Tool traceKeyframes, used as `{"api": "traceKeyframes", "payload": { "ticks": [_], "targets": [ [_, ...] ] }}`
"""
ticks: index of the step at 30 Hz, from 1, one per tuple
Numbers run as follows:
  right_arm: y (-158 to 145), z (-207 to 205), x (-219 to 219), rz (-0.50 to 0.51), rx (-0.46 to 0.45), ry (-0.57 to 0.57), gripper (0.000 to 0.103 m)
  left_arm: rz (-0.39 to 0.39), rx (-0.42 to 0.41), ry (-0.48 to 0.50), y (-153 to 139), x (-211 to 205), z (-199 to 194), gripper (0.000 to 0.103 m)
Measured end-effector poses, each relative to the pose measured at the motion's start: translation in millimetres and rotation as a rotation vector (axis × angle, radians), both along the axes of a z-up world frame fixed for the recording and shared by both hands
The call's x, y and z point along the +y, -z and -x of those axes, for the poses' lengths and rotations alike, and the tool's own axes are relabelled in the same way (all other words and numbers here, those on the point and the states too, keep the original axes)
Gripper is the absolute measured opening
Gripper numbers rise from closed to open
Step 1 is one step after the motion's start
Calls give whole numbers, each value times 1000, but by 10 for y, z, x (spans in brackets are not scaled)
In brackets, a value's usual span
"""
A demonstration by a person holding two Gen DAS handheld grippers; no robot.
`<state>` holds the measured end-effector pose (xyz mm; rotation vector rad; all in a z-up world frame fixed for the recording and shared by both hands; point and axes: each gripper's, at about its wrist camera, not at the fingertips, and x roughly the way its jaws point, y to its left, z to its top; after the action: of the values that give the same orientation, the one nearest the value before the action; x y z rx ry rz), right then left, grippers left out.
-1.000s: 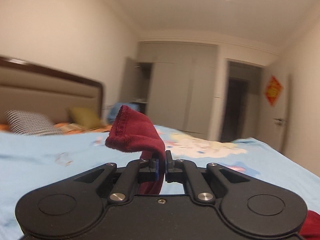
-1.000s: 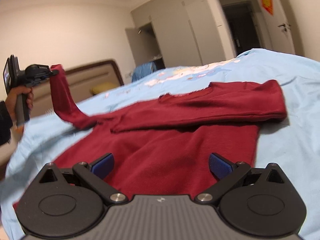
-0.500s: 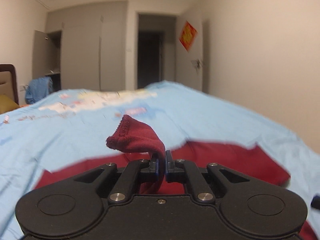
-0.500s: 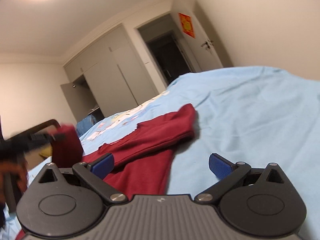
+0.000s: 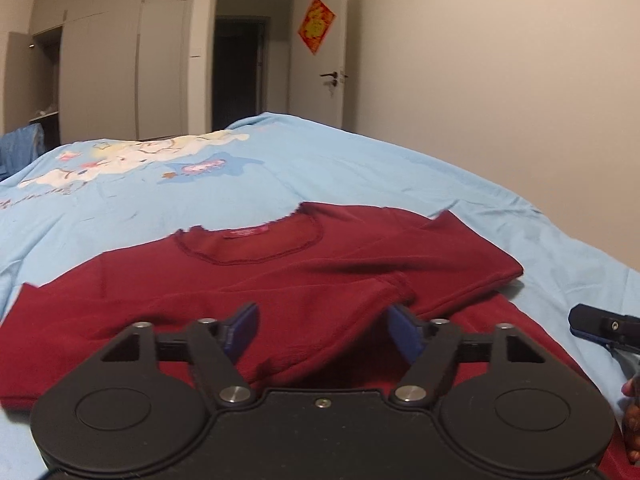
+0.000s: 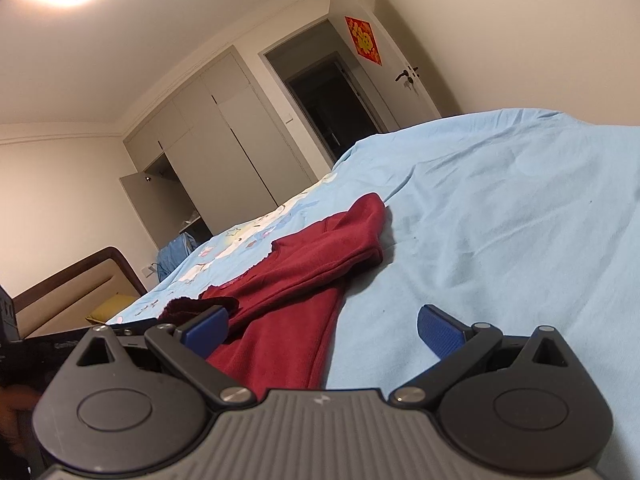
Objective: Fold small clothes
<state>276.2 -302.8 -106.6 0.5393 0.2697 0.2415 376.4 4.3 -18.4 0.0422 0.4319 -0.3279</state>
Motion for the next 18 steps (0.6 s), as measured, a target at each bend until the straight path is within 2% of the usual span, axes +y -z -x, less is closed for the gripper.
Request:
{"api": "traceKeyframes", "payload": {
  "ticks": [3, 7, 11, 15, 18],
  "targets": [
    [-2, 1, 18, 7, 1, -3, 103, -16, -7, -64, -89, 174, 112, 89],
    [-7, -12, 42, 18, 9, -6, 103, -85, -7, -189, -115, 451, 259, 97],
    [-34, -26, 76, 46, 27, -12, 103, -142, 28, -326, -33, 820, 389, 97],
    [-154, -39, 178, 121, 39, -65, 103, -222, 87, -466, 103, 1182, 413, 97],
    [-314, -65, 322, 216, 7, -127, 103, -220, 107, -494, 178, 1410, 368, 98]
  ]
}}
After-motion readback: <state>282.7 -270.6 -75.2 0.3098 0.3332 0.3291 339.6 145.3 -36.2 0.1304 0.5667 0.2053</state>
